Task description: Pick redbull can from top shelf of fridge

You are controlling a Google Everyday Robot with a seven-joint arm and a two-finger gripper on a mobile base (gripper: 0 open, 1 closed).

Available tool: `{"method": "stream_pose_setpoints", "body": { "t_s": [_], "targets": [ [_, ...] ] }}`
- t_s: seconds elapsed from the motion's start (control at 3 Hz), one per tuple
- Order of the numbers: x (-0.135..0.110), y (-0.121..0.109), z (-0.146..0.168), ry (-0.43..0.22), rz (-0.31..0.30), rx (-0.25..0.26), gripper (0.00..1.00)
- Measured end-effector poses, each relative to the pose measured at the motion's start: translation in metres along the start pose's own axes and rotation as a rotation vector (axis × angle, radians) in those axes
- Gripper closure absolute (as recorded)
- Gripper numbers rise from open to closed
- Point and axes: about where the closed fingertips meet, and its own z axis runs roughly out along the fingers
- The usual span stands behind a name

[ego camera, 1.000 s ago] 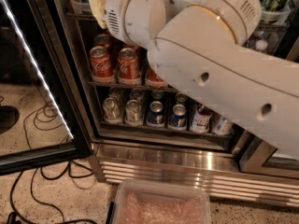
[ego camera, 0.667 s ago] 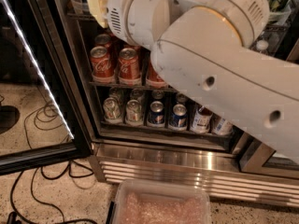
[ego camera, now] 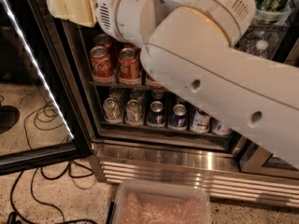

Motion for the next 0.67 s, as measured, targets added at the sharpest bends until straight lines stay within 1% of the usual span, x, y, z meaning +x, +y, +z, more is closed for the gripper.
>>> {"method": "stream_pose_setpoints", "body": {
  "t_s": [0.33,0.67],
  "targets": [
    [-0.0007,-0.001,0.011,0.013,0.008,0.025,0.09],
    [-0.0047,0.0013,0.0105,0.004,-0.022,0.032,0.0]
  ]
}}
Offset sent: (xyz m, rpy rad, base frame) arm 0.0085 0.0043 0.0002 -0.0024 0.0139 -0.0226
